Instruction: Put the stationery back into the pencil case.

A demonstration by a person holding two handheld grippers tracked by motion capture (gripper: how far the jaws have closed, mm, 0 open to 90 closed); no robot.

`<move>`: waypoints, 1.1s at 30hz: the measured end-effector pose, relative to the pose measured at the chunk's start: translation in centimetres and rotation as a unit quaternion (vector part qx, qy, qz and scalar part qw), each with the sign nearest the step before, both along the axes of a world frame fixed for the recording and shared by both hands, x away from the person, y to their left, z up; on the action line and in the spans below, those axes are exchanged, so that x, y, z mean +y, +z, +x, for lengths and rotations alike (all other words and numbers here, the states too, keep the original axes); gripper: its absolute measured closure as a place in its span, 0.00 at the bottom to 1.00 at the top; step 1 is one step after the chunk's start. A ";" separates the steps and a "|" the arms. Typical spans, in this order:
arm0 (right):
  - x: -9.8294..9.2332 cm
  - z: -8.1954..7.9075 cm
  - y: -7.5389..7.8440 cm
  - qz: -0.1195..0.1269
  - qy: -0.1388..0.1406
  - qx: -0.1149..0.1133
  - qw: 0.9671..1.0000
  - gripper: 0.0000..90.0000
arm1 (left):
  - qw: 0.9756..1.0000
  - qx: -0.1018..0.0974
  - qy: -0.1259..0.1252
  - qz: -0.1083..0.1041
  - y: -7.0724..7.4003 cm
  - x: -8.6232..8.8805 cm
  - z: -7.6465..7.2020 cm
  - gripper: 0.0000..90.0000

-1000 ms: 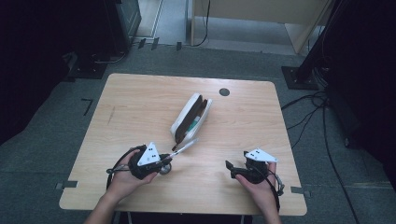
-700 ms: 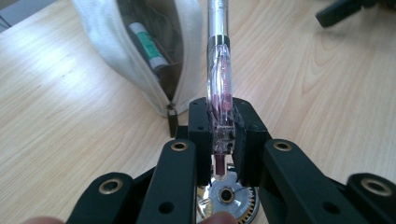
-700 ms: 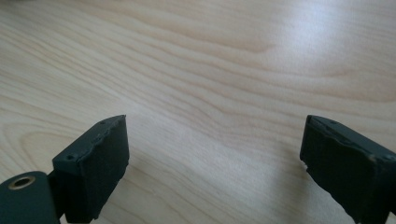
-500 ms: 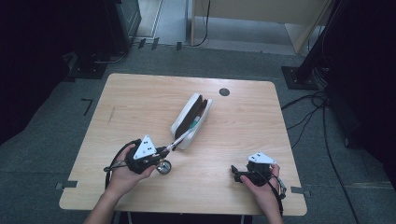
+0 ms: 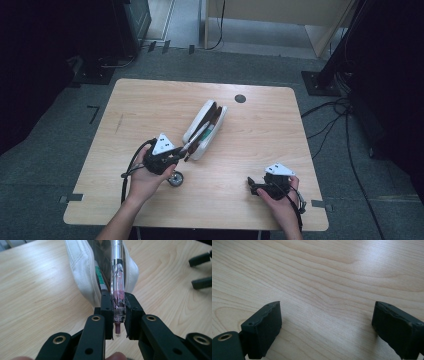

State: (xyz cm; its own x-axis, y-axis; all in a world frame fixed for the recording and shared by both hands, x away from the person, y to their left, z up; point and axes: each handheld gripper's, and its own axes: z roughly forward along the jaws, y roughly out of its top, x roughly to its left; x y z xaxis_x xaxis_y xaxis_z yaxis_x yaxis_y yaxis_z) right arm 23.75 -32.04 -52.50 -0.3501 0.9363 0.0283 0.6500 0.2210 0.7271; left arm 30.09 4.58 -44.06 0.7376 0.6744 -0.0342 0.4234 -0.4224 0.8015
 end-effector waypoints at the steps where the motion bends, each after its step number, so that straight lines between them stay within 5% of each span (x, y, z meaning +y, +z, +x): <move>1: 0.0 0.0 0.0 -0.001 0.001 -0.001 1.000 0.09 | 1.000 0.002 0.005 -0.003 -0.1 -0.2 0.2 0.90; 10: 0.1 -0.1 0.0 0.000 0.004 -0.001 1.000 0.09 | 0.998 0.015 0.052 0.010 -0.7 -2.6 1.5 0.90; 22: 0.1 -0.2 0.0 -0.001 0.014 -0.001 1.000 0.10 | 0.996 0.039 0.079 0.010 -0.9 -5.4 3.5 0.90; 33: 0.1 -0.2 0.0 -0.002 0.016 -0.002 1.000 0.10 | 0.995 0.018 0.096 0.011 0.1 -6.3 3.1 0.90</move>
